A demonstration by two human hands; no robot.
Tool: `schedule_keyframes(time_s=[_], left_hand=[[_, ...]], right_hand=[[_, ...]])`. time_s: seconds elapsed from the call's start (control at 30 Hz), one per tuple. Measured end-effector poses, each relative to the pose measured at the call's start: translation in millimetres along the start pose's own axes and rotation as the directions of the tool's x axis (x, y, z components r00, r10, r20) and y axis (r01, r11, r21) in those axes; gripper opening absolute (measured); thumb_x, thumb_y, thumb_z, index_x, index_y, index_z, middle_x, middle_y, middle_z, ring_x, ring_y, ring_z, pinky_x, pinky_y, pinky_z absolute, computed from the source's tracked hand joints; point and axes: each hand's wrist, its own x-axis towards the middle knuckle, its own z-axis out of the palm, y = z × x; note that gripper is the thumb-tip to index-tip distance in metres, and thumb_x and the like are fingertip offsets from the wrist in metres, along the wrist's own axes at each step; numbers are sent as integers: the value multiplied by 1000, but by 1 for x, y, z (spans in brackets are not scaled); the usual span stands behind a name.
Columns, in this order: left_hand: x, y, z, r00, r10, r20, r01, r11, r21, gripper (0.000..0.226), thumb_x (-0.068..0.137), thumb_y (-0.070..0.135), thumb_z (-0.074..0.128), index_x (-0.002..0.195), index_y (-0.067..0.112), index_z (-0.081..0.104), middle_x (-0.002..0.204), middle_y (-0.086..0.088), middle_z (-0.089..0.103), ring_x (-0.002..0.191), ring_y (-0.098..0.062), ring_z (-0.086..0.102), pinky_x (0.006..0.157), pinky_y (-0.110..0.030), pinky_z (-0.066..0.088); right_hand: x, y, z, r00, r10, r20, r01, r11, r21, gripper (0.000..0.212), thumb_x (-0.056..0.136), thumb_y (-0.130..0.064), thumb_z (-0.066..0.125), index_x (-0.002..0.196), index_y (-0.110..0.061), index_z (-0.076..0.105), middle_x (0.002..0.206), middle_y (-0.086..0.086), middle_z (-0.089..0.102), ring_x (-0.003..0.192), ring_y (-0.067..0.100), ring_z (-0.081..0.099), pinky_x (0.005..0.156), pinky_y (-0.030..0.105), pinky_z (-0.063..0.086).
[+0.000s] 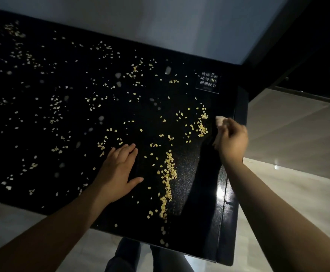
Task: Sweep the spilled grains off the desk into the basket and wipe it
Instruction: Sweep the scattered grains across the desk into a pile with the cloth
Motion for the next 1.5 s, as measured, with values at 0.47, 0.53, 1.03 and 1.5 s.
schedule_keyframes(time_s=[0.47,0.53,1.03,1.5], left_hand=[[3,-1,-2,1000,3,0,-3,1000,-9,85,74,51,70,140,5,41,146,-8,36,137,-25,31,116,-41,9],[9,-2,-7,999,-3,-40,1,999,-50,80,75,50,70,136,5,46,140,-6,42,132,-22,37,116,-39,9],[102,-30,-48,997,74,2,-73,993,-96,74,92,47,48,151,14,18,158,0,12,146,-16,5,120,-33,1],[124,-55,-48,986,164,-4,-164,985,-57,76,90,55,46,147,9,28,155,-5,22,143,-21,15,114,-31,-6]], right_hand=[[-82,-26,16,927,-234,295,209,971,112,28,95,-14,55,122,-15,64,97,-1,56,85,5,53,75,4,39],[-57,-32,9,968,-199,152,185,977,103,27,95,-11,55,121,-12,64,98,1,55,82,4,50,73,0,35],[-29,-53,65,916,-217,336,246,968,-46,31,93,-13,56,122,-20,63,101,0,57,89,11,54,80,24,47],[41,-65,77,997,71,-27,-74,993,-94,29,94,-8,54,121,-11,64,109,9,56,90,14,53,76,17,36]])
